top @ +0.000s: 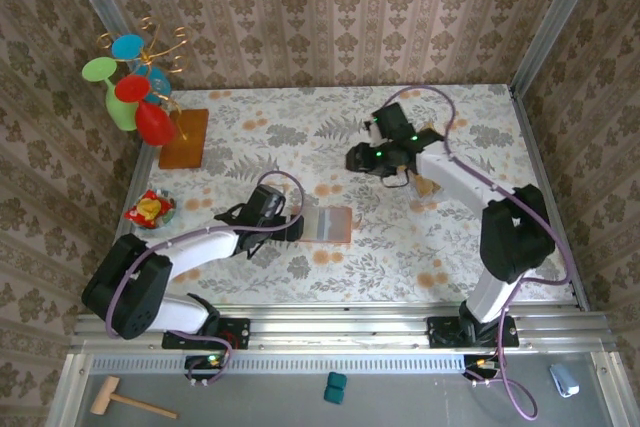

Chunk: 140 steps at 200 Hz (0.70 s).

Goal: Put the credit cards into the card holder

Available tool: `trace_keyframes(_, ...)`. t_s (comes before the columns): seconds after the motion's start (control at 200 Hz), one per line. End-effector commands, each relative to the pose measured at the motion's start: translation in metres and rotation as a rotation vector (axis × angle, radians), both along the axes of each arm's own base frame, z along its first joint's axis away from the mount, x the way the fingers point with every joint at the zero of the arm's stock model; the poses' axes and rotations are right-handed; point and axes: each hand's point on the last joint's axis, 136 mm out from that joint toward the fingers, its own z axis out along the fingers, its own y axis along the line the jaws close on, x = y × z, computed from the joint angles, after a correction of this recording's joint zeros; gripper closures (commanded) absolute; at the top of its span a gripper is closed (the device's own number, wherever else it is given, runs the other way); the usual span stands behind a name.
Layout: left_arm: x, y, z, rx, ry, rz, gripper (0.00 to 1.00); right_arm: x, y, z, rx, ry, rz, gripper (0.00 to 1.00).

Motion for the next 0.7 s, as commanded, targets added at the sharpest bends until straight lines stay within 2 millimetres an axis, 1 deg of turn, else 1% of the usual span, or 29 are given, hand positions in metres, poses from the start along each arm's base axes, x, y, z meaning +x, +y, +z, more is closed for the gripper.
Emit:
trace_keyframes(0.0,0.009,-0.015,0.012,-0.027,-0.034,-0.025,0.00,-0.002,-0.055,-0.006,-0.200,0.029,-0.022,0.51)
trace_keyframes(0.08,0.012,-0.018,0.012,-0.025,-0.033,-0.029,0.00,0.008,-0.075,-0.007,-0.284,0.031,-0.034,0.52)
trace_keyframes(0.235,0.014,-0.019,0.015,-0.020,-0.041,-0.025,0.00,0.029,-0.098,-0.015,-0.453,0.053,-0.038,0.54)
trace_keyframes(0.365,0.014,-0.018,0.018,-0.023,-0.046,-0.019,0.00,0.046,-0.109,-0.024,-0.558,0.067,-0.029,0.57)
trace_keyframes(0.475,0.013,-0.016,0.021,-0.025,-0.053,-0.016,0.00,0.058,-0.114,-0.031,-0.625,0.077,-0.014,0.61)
trace_keyframes(0.595,0.013,-0.015,0.024,-0.027,-0.060,-0.013,0.00,0.067,-0.119,-0.038,-0.673,0.090,-0.005,0.64)
trace_keyframes(0.695,0.012,-0.015,0.025,-0.027,-0.059,-0.012,0.00,0.071,-0.118,-0.046,-0.685,0.106,0.009,0.66)
